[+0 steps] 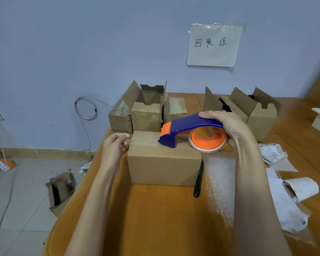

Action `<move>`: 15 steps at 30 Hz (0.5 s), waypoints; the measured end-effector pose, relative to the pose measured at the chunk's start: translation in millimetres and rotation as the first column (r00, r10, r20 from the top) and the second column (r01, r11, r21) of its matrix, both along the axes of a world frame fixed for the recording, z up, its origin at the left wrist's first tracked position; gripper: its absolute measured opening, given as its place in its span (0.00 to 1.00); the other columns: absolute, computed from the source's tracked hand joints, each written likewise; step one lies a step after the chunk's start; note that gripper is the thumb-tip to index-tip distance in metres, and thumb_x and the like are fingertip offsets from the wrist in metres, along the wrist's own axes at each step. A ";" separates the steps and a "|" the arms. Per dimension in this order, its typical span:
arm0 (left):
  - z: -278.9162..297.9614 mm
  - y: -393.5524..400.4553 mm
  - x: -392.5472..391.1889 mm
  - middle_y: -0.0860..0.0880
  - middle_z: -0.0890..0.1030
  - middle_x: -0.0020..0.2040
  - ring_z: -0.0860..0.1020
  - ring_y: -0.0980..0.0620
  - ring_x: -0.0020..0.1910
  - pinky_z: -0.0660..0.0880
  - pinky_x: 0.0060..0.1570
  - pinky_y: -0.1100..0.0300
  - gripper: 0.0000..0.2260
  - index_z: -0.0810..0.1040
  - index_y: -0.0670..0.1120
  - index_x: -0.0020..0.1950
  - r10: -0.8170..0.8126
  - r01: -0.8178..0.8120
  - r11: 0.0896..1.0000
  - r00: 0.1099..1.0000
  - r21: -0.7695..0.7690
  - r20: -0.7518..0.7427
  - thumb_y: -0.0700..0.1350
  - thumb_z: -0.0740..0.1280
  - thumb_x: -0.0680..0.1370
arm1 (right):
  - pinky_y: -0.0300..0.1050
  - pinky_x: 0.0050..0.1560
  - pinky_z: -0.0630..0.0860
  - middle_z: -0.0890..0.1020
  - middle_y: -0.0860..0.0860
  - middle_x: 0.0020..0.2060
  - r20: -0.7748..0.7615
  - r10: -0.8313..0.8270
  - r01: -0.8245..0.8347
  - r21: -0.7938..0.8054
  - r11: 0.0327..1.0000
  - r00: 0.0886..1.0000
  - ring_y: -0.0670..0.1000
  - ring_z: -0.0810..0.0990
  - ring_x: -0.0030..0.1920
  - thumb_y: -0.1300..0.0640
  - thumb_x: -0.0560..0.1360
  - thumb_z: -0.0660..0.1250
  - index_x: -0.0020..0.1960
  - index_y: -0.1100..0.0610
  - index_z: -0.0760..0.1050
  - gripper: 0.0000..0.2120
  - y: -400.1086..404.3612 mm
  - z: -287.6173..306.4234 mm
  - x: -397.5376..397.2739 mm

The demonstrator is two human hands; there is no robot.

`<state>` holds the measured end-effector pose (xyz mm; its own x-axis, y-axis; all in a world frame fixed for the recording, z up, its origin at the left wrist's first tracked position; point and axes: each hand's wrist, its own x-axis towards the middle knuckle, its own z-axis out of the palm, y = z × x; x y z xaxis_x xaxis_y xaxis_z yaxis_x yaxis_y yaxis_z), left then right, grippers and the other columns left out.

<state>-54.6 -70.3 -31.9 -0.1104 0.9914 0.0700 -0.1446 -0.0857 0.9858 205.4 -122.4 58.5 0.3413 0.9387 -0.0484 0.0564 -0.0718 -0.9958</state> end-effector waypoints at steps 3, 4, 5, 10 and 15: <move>-4.6 -2.7 -0.8 0.50 0.71 0.35 0.70 0.59 0.32 0.69 0.34 0.70 0.13 0.73 0.44 0.36 0.034 -0.034 0.999 0.991 0.001 -0.130 0.38 0.59 0.81 | 0.42 0.38 0.75 0.82 0.49 0.29 0.008 0.007 -0.007 0.000 1.000 1.000 0.49 0.78 0.33 0.56 0.69 0.75 0.39 0.57 0.80 0.05 1.3 -0.6 1.3; -5.6 -2.8 -2.0 0.51 0.72 0.36 0.71 0.58 0.34 0.69 0.37 0.67 0.11 0.72 0.44 0.37 0.040 -0.037 0.999 0.976 0.020 -0.213 0.39 0.60 0.80 | 0.43 0.38 0.75 0.82 0.50 0.30 0.014 0.005 -0.005 0.001 1.000 1.000 0.49 0.78 0.34 0.56 0.69 0.75 0.40 0.57 0.81 0.05 1.9 -1.0 1.6; -5.9 -3.2 -3.5 0.52 0.73 0.36 0.71 0.57 0.36 0.68 0.39 0.64 0.10 0.72 0.44 0.39 0.035 -0.025 0.999 0.954 0.035 -0.298 0.40 0.60 0.80 | 0.43 0.39 0.75 0.82 0.50 0.31 0.021 0.005 -0.005 0.002 1.000 1.000 0.49 0.78 0.34 0.56 0.69 0.75 0.40 0.57 0.81 0.05 2.4 -1.1 1.8; -5.7 -1.5 -6.1 0.48 0.75 0.43 0.72 0.52 0.42 0.66 0.40 0.58 0.11 0.71 0.43 0.46 -0.067 0.075 0.997 0.845 -0.006 -0.530 0.48 0.57 0.83 | 0.45 0.42 0.76 0.82 0.52 0.35 0.032 0.005 -0.005 0.001 1.000 0.999 0.50 0.79 0.36 0.55 0.69 0.75 0.42 0.57 0.82 0.06 2.0 -2.5 1.2; -6.3 -1.0 -13.5 0.48 0.76 0.53 0.73 0.49 0.49 0.71 0.52 0.50 0.17 0.70 0.48 0.59 -0.239 0.186 0.971 0.736 -0.151 -0.633 0.57 0.49 0.83 | 0.42 0.40 0.75 0.82 0.52 0.34 0.018 0.010 -0.010 0.002 1.000 1.000 0.49 0.78 0.34 0.57 0.70 0.74 0.41 0.57 0.81 0.04 0.3 -2.8 0.5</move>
